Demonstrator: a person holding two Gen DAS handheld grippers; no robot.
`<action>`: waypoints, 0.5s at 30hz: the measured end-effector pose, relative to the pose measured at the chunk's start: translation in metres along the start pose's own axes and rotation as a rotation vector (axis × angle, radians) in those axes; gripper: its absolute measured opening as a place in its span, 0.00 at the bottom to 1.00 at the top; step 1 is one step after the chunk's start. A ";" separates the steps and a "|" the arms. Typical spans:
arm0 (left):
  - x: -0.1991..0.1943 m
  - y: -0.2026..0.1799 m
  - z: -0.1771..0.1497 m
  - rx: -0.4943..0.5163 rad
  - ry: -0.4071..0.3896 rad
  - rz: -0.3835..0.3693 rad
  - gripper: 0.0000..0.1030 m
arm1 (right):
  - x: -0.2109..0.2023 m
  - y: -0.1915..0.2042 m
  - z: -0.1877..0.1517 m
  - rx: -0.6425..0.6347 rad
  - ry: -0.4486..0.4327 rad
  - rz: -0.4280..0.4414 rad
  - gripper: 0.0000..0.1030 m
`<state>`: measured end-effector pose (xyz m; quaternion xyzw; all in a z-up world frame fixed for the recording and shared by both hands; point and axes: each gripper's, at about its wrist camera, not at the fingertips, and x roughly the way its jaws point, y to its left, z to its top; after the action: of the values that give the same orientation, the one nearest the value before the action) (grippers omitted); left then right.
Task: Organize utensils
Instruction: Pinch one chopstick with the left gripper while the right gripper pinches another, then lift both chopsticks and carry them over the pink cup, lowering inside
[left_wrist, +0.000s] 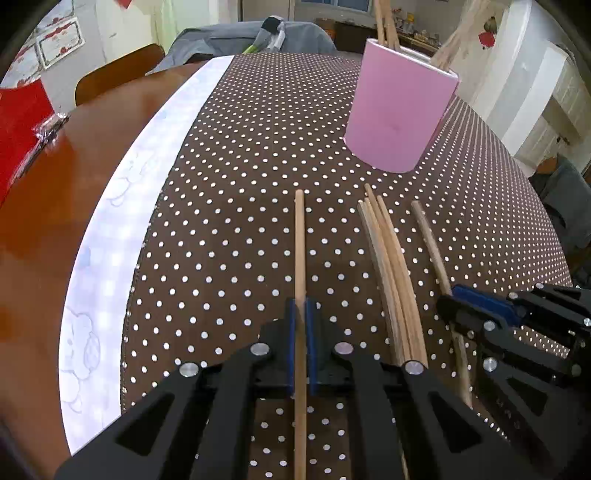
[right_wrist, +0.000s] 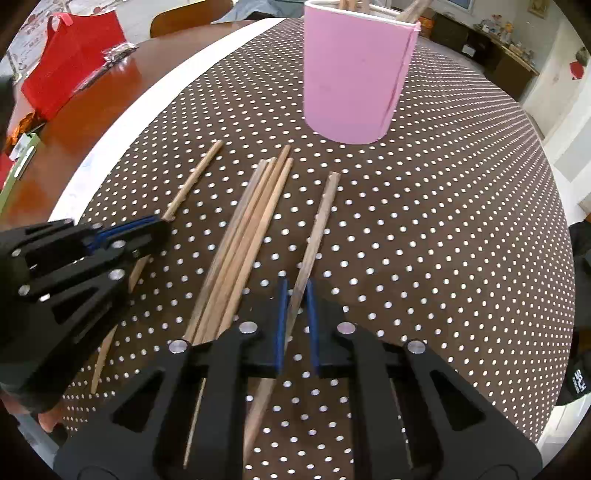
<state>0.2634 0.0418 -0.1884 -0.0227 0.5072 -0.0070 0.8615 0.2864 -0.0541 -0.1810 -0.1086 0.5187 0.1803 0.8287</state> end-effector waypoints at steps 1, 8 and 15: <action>0.000 -0.001 -0.001 0.005 -0.001 0.001 0.06 | 0.000 -0.001 -0.001 -0.003 -0.006 0.001 0.10; -0.010 0.008 -0.004 -0.058 -0.042 -0.112 0.06 | -0.004 -0.026 -0.016 0.083 -0.046 0.118 0.06; -0.050 -0.003 -0.007 -0.058 -0.197 -0.135 0.06 | -0.034 -0.048 -0.027 0.128 -0.159 0.199 0.06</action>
<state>0.2330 0.0400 -0.1485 -0.0823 0.4173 -0.0480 0.9038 0.2708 -0.1144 -0.1629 0.0109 0.4700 0.2361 0.8504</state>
